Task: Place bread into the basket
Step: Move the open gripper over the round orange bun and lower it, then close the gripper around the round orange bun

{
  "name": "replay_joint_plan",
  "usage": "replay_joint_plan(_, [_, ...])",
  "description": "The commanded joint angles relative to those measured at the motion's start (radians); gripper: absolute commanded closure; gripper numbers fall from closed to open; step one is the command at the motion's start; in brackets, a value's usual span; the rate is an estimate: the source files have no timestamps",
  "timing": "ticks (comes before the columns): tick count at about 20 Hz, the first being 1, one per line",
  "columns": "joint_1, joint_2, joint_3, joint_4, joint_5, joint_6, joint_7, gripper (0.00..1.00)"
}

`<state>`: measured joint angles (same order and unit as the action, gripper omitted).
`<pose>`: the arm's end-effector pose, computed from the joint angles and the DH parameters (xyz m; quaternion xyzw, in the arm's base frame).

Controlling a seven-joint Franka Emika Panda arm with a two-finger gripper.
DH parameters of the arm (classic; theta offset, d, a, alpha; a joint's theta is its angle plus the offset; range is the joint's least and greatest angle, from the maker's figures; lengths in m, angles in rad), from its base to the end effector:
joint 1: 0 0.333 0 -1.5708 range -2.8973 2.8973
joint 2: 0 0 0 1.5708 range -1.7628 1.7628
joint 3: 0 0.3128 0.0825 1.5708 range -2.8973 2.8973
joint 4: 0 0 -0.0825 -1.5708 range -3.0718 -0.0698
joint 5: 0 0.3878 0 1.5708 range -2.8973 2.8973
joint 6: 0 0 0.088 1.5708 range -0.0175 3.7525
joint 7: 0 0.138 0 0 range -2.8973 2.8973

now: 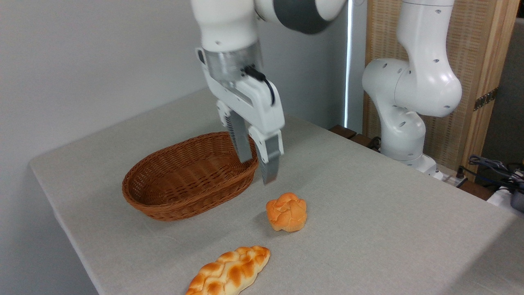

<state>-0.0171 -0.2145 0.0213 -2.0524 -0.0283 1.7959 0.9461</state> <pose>0.4920 -0.0007 0.4919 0.8923 -0.4508 -0.0114 0.0238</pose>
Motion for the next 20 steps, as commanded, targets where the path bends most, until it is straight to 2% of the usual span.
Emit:
replay_joint_plan(1, [0.006, -0.045, 0.005, -0.156, 0.031, 0.138, 0.074, 0.00])
replay_joint_plan(3, [0.008, -0.043, 0.006, -0.227, 0.065, 0.221, 0.076, 0.00])
replay_joint_plan(5, [0.008, -0.036, 0.006, -0.262, 0.071, 0.256, 0.076, 0.00])
replay_joint_plan(13, [0.008, -0.025, 0.006, -0.293, 0.074, 0.255, 0.080, 0.00])
replay_joint_plan(17, [0.008, -0.025, 0.006, -0.296, 0.113, 0.255, 0.080, 0.01])
replay_joint_plan(18, [0.008, -0.023, 0.006, -0.296, 0.117, 0.255, 0.080, 0.05])
replay_joint_plan(20, [0.008, -0.023, 0.006, -0.298, 0.119, 0.255, 0.080, 0.19])
